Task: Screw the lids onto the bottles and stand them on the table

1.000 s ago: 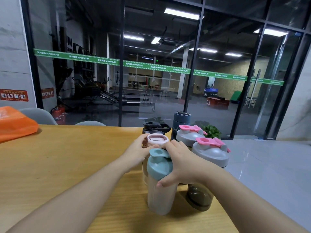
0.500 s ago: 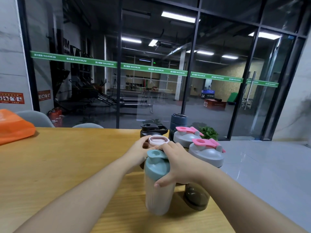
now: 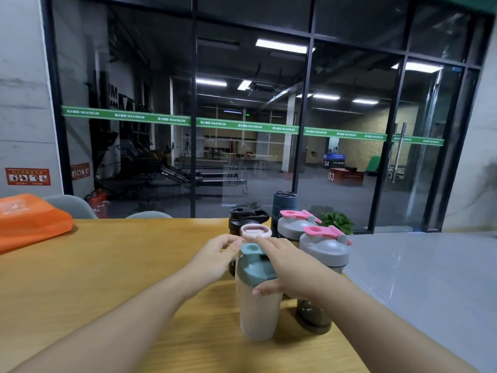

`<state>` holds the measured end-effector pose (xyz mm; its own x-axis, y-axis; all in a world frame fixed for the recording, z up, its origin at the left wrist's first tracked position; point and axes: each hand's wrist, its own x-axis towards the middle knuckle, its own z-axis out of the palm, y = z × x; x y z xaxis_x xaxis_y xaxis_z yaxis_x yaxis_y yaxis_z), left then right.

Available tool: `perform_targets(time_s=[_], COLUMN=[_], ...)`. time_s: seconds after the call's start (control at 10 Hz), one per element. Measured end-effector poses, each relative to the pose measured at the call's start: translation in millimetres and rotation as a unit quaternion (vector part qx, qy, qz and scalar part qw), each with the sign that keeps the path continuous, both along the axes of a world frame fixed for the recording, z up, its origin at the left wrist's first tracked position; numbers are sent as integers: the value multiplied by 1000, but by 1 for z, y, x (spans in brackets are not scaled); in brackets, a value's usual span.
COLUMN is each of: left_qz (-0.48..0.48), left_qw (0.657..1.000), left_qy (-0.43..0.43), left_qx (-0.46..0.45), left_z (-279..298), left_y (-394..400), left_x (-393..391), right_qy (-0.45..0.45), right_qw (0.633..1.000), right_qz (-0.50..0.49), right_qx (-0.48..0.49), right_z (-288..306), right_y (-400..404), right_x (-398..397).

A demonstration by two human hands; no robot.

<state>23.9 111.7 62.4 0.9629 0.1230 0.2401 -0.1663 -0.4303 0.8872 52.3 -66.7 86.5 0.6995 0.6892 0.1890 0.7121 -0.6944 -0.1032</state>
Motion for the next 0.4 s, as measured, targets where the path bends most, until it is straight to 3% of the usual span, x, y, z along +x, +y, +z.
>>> perform_targets(time_s=[0.3,0.4], left_qz=[-70,-53], left_qw=[987,979], left_qy=[33,64], left_qx=[143,187], left_z=[4,5], left_y=[0,4], left_x=[-34,-45], right_qy=[89,49], right_qw=[996,999], right_qz=[-13,-6], right_qx=[-21,10], right_z=[19,25], right_y=[-2,-2], right_x=[-1,-11])
